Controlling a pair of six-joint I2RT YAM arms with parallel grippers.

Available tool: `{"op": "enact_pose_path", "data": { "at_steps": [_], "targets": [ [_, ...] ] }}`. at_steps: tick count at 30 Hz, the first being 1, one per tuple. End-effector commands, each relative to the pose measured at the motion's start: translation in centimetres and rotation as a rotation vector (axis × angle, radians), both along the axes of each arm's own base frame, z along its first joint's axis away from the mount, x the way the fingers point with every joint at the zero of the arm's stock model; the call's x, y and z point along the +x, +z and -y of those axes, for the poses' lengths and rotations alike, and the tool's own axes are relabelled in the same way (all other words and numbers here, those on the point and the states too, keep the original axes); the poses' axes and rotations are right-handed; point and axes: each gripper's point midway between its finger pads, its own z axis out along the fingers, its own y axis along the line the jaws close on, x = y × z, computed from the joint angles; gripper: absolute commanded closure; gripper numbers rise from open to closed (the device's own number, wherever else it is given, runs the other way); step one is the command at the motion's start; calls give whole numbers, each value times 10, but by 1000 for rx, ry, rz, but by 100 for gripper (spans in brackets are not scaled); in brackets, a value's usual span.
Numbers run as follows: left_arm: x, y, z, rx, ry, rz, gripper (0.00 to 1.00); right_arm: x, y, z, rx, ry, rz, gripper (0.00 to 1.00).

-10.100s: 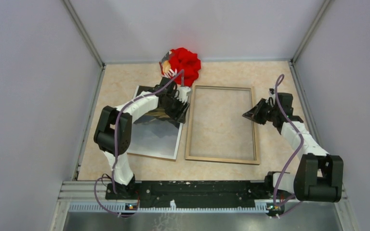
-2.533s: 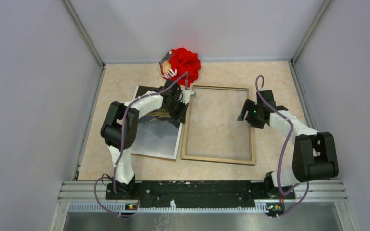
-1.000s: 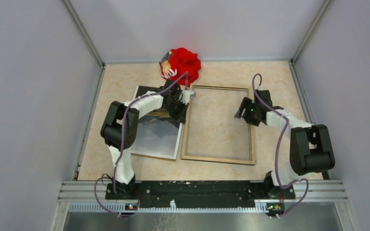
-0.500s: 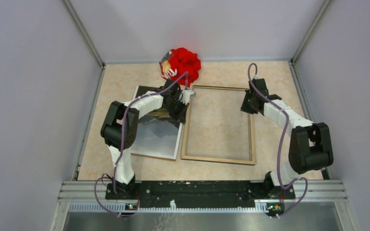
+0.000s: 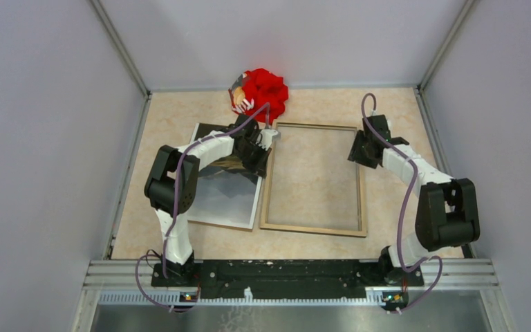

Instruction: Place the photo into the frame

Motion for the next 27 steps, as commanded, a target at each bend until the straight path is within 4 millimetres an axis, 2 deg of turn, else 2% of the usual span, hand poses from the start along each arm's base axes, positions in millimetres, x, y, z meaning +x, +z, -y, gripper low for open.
{"op": "enact_pose_path", "data": {
  "at_steps": [1,9,14,18,23,27],
  "targets": [
    [6,2,-2,5,6,10,100,-6,-3,3,62,-3,11,53],
    [6,2,-3,3,7,10,100,-12,-28,-3,90,9,-48,56],
    [6,1,-2,2,6,9,100,-18,-49,0,73,-7,-100,56],
    [6,0,-2,-1,5,6,100,-20,-56,-2,82,-7,-112,56],
    [7,-2,-1,-3,4,2,100,-21,-58,-4,93,-3,-117,56],
    [6,-3,-1,1,2,-1,100,-15,-33,2,69,-7,-71,55]
  ]
}}
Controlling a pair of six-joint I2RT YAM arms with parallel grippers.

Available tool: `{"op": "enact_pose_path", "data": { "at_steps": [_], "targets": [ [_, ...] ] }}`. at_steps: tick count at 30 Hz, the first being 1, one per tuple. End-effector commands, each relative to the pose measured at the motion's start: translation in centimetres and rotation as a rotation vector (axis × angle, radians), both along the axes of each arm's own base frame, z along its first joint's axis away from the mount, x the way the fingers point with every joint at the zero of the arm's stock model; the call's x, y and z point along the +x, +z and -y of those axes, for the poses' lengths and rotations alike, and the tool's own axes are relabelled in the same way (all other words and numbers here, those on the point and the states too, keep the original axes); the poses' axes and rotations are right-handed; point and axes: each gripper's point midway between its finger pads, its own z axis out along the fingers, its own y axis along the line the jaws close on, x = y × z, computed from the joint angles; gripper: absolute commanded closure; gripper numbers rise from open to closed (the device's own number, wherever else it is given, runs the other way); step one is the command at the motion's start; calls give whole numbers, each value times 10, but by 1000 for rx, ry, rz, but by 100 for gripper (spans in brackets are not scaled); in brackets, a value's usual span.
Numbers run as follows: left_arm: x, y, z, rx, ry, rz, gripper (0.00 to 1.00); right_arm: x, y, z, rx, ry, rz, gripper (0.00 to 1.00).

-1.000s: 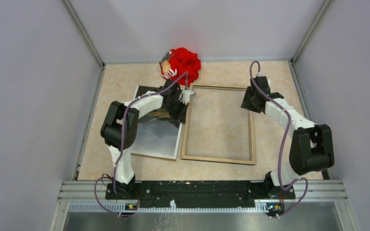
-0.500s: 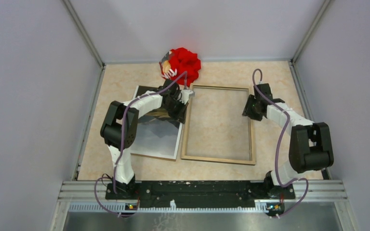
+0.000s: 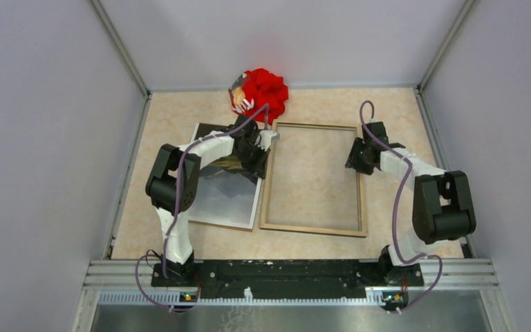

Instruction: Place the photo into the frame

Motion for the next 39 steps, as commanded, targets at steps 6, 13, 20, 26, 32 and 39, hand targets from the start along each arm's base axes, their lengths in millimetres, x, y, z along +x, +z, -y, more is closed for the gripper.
{"op": "enact_pose_path", "data": {
  "at_steps": [6,13,20,26,32,39],
  "targets": [
    [7,5,3,-15,-2,14,100,4,33,15,-39,-14,41,55],
    [7,4,3,-15,-2,13,100,-9,5,11,-13,-7,-7,55],
    [8,1,4,-14,-4,11,100,-13,-11,5,20,-1,-38,55],
    [8,-5,5,-15,-5,5,100,-13,-7,-14,126,28,-21,55],
    [9,-10,6,-17,-4,0,100,-10,10,-36,258,49,22,55],
    [10,-11,6,-14,-5,2,100,-3,41,-54,402,73,89,55]
  ]
}}
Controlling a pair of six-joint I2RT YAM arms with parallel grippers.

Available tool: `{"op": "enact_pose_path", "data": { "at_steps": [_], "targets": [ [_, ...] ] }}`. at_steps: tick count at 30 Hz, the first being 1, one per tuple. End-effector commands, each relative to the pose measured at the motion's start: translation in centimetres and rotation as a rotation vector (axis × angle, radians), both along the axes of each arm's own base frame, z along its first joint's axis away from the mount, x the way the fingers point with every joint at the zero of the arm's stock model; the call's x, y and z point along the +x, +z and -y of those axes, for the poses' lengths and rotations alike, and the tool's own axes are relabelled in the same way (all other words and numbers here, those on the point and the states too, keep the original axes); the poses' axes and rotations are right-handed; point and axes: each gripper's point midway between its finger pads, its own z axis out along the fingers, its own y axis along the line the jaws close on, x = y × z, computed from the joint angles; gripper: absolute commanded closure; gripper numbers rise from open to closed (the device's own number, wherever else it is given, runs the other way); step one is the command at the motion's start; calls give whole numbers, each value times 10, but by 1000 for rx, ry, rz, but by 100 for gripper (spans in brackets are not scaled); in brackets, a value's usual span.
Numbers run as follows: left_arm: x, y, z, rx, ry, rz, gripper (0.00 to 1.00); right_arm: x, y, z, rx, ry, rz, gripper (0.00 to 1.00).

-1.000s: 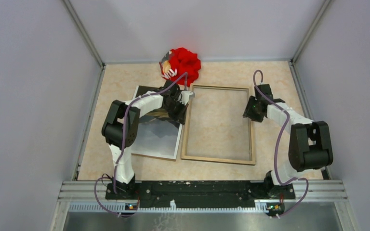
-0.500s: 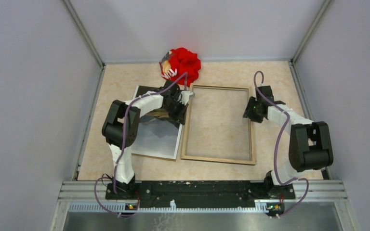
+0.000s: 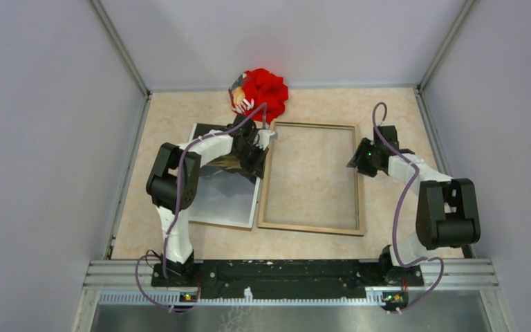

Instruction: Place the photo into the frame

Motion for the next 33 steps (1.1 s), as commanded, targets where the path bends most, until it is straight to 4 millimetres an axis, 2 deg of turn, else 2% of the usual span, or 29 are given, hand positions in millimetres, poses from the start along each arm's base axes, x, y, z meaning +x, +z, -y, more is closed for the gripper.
{"op": "enact_pose_path", "data": {
  "at_steps": [1,9,11,13,18,21,27,33],
  "targets": [
    [7,-6,8,-11,-12,20,100,1,42,-54,278,104,77,55],
    [7,-4,8,-12,-15,27,100,1,91,-72,416,149,174,55],
    [7,-3,7,-11,-14,27,100,0,95,-72,418,148,178,56],
    [7,-4,6,-7,-14,28,100,-1,96,-64,364,127,177,55],
    [6,-2,6,-11,-14,32,100,-10,73,-19,95,39,104,50],
    [7,-1,7,-13,-16,33,100,-17,57,-5,14,16,66,48],
    [6,0,7,-13,-15,31,100,-27,29,2,-26,11,14,46],
    [7,2,8,-18,-13,31,100,-28,17,2,-35,18,-10,46]
  ]
}}
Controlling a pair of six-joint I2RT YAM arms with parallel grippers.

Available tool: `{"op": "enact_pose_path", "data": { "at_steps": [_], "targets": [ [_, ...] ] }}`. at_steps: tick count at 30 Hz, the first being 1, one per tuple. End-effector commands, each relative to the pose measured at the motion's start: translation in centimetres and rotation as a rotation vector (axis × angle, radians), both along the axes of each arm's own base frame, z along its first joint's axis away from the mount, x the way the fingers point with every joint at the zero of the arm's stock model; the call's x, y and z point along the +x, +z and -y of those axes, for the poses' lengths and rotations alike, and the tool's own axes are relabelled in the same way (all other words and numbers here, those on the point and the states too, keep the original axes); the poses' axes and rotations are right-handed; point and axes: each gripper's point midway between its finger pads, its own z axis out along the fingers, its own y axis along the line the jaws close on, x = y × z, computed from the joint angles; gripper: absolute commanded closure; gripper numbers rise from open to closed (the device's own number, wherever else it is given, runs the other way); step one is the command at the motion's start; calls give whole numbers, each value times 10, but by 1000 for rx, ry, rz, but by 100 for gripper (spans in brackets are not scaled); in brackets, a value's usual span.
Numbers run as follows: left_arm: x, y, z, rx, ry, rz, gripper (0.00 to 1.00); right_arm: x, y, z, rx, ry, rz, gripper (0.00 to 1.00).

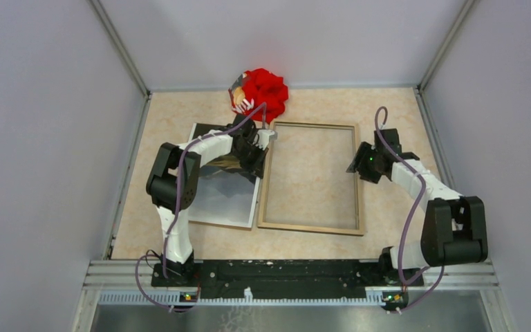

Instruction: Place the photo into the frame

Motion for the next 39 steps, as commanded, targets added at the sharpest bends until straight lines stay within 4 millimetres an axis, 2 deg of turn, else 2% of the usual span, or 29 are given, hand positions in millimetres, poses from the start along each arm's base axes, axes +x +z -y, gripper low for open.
{"op": "enact_pose_path", "data": {
  "at_steps": [1,15,22,26,33,39],
  "targets": [
    [6,2,11,-21,-20,33,100,4,-6,4,-40,8,7,46],
    [7,1,11,-21,-20,30,100,2,-31,-3,-55,31,-51,46],
    [7,1,12,-25,-22,29,100,0,-36,-8,-50,38,-65,46],
    [7,-1,12,-25,-23,27,100,1,-38,-22,-25,62,-67,46],
    [5,-5,13,-28,-27,14,100,6,-31,-43,35,84,-61,46],
    [6,-6,14,-28,-27,16,100,10,-12,-60,136,107,-20,46]
  ]
}}
